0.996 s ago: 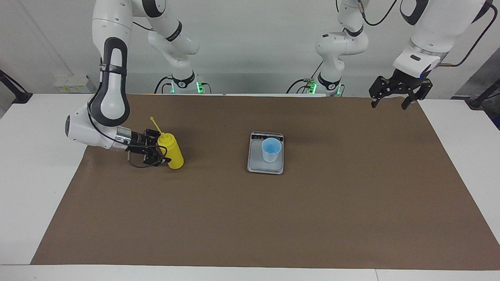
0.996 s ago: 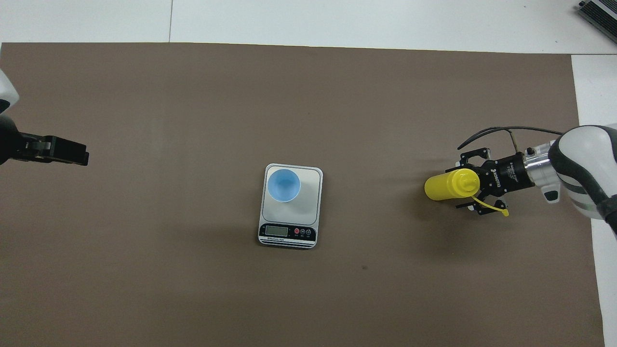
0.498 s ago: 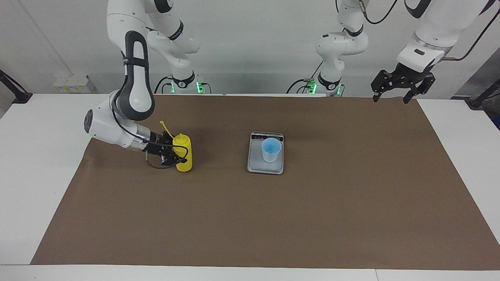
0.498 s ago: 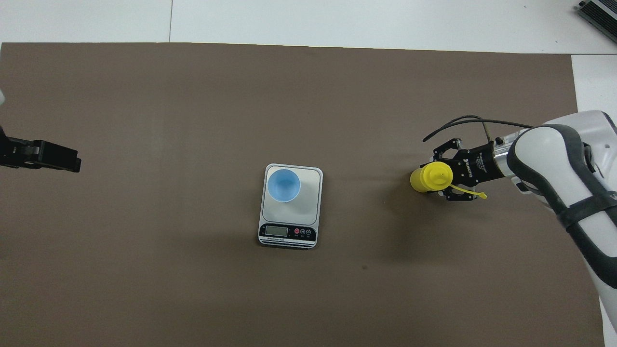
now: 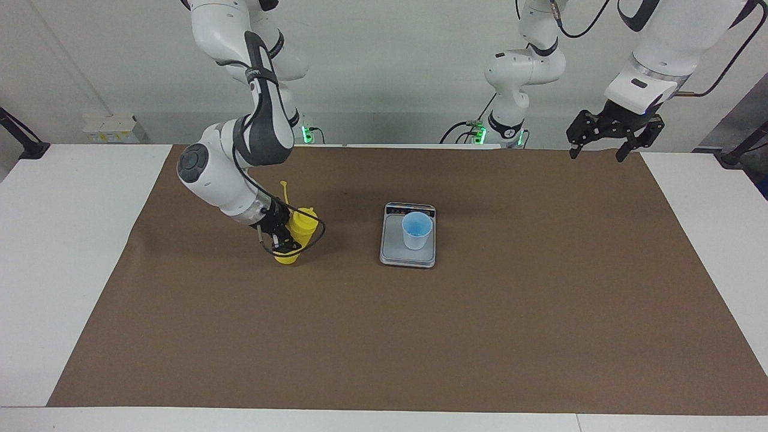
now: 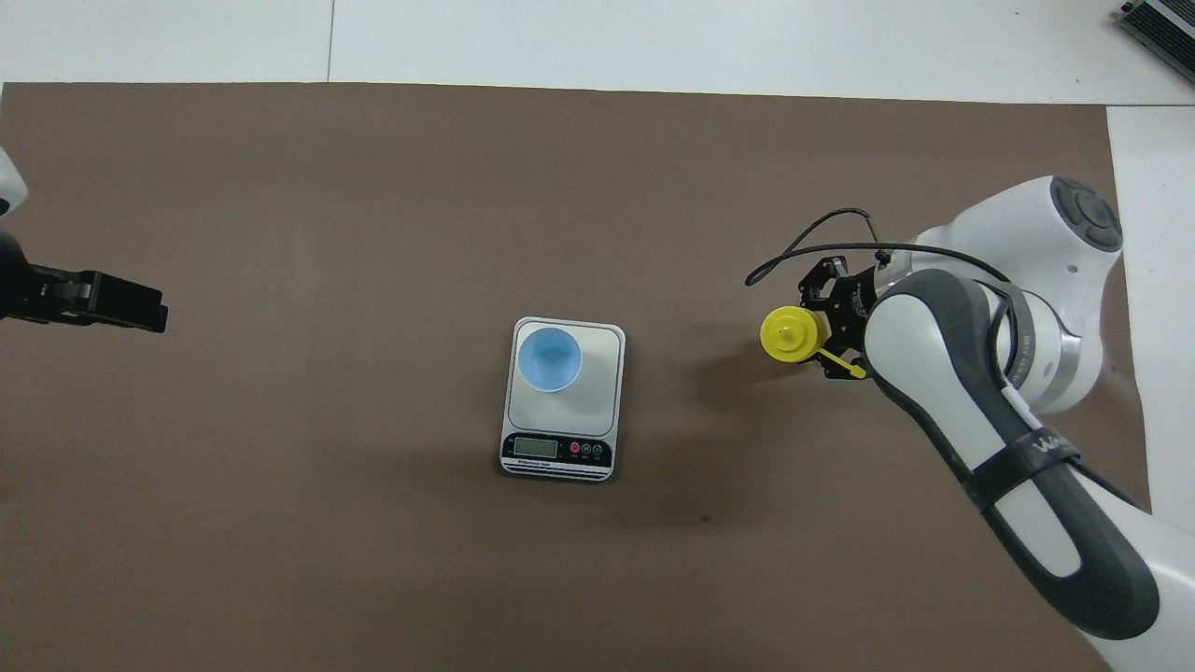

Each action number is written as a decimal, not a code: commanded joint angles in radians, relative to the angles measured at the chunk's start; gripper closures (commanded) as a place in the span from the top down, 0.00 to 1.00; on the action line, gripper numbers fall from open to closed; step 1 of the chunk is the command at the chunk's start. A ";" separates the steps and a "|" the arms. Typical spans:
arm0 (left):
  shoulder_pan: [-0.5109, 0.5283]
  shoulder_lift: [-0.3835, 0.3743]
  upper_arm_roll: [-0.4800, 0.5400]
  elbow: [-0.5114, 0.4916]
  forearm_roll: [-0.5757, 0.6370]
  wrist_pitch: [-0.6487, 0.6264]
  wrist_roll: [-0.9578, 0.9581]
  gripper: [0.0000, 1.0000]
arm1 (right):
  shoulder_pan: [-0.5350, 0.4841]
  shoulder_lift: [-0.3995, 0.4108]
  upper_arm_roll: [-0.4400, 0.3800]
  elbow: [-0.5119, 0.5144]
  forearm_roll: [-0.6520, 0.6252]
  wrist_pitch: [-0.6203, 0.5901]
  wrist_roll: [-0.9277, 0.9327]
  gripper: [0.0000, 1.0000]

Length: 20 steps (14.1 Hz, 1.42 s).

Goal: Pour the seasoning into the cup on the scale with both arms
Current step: 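Carry the yellow bottle with the right gripper over the blue cup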

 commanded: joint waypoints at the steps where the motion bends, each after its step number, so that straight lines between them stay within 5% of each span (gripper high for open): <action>1: 0.003 0.004 -0.003 -0.010 0.010 0.019 0.021 1.00 | 0.030 0.017 0.001 0.077 -0.059 -0.002 0.139 0.00; 4: 0.003 -0.001 -0.003 -0.019 0.008 0.019 0.033 1.00 | 0.099 0.048 -0.001 0.160 -0.168 -0.001 0.344 0.00; 10: 0.005 -0.004 -0.001 -0.021 0.014 -0.021 0.070 1.00 | 0.197 0.201 0.001 0.522 -0.418 -0.108 0.601 0.00; 16: 0.009 -0.004 -0.003 -0.022 0.033 -0.010 0.096 1.00 | 0.350 0.316 -0.001 0.663 -0.663 -0.223 0.656 0.00; 20: 0.012 -0.007 -0.003 -0.025 0.034 -0.021 0.096 1.00 | 0.463 0.350 0.001 0.662 -0.867 -0.237 0.661 0.00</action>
